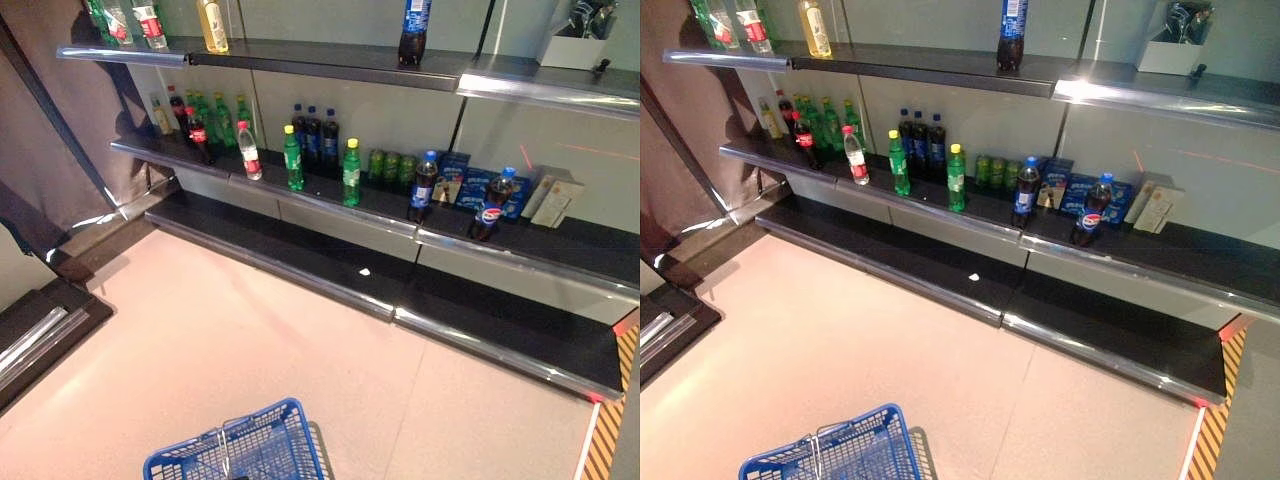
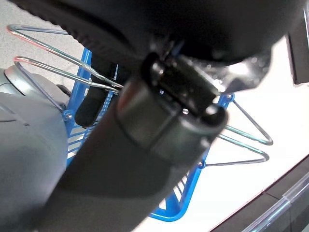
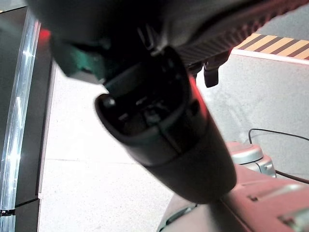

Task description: Pick up the drink and place into the basket.

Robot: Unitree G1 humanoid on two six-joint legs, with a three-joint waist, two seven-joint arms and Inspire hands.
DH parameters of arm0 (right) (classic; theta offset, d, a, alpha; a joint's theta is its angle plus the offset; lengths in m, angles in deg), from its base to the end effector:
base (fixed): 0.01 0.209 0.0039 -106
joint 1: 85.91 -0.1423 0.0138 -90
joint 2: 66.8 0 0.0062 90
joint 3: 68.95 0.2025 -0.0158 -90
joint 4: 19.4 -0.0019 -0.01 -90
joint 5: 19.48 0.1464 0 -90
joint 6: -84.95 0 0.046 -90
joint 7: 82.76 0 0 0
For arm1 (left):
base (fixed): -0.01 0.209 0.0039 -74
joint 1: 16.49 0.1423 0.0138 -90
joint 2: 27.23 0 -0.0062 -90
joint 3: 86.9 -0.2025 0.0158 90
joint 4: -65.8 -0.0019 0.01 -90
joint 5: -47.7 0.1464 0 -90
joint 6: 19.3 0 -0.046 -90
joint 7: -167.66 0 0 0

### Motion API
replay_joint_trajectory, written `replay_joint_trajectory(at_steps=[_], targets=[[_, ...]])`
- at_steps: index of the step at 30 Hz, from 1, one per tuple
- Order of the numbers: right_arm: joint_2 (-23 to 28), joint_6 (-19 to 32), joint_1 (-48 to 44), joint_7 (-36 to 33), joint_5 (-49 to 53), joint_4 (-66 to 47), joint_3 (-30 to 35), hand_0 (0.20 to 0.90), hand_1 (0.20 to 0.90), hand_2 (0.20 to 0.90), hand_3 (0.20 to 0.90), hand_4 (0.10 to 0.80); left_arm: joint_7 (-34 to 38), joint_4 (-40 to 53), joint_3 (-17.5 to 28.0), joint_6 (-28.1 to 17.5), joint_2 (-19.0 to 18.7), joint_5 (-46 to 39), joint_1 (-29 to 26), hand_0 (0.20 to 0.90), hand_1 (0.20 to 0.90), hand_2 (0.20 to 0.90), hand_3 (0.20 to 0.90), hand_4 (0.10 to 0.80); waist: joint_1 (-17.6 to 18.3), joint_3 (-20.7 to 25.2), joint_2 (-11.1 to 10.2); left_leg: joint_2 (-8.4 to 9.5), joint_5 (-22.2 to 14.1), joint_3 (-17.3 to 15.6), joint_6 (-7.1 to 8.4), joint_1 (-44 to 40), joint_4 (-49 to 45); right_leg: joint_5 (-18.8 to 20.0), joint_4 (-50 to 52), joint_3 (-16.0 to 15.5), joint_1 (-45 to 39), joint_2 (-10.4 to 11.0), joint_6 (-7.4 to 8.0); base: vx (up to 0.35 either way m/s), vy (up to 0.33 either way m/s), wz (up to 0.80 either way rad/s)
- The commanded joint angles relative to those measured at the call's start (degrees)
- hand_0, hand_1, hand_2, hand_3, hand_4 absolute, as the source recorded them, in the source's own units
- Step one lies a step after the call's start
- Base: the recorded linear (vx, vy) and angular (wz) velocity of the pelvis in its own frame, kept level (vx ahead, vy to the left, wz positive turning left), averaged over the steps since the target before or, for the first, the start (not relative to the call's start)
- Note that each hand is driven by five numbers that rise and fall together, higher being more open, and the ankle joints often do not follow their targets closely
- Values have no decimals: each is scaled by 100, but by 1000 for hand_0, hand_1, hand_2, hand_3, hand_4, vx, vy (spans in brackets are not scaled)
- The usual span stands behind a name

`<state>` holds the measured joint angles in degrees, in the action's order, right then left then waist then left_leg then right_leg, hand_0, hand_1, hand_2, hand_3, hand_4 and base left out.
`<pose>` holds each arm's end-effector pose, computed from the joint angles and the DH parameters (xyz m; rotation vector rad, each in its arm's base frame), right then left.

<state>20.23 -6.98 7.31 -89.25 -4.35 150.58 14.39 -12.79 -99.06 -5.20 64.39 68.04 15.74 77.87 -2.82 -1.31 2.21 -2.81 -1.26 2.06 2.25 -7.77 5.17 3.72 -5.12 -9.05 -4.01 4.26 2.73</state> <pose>0.0189 -0.2330 -0.1495 -0.1260 1.4632 -0.3524 0.0337 0.2160 -0.1506 -0.2036 1.2234 0.3892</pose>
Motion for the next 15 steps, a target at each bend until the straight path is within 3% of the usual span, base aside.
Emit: replay_joint_trajectory(at_steps=[1, 15], targets=[[-135, -5, -391, -78, -159, 441, 31, 900, 900, 900, 900, 800, -138, -55, -134, -114, 243, 82, -294, 300, 300, 300, 200, 100, 9, -90, -129, -15, 285, -354, -12, 190, -17, 156, 12, 94, -143, 348, 263, 0, 0, 0], [-173, -53, -363, -92, -116, 295, -20, 900, 900, 900, 900, 800, -108, -13, -112, -177, 237, 117, -330, 300, 300, 300, 200, 100, -1, -174, -181, -12, 270, -326, -24, 190, -17, 164, 12, 115, -139, 347, 272, 0, 0, 0]])
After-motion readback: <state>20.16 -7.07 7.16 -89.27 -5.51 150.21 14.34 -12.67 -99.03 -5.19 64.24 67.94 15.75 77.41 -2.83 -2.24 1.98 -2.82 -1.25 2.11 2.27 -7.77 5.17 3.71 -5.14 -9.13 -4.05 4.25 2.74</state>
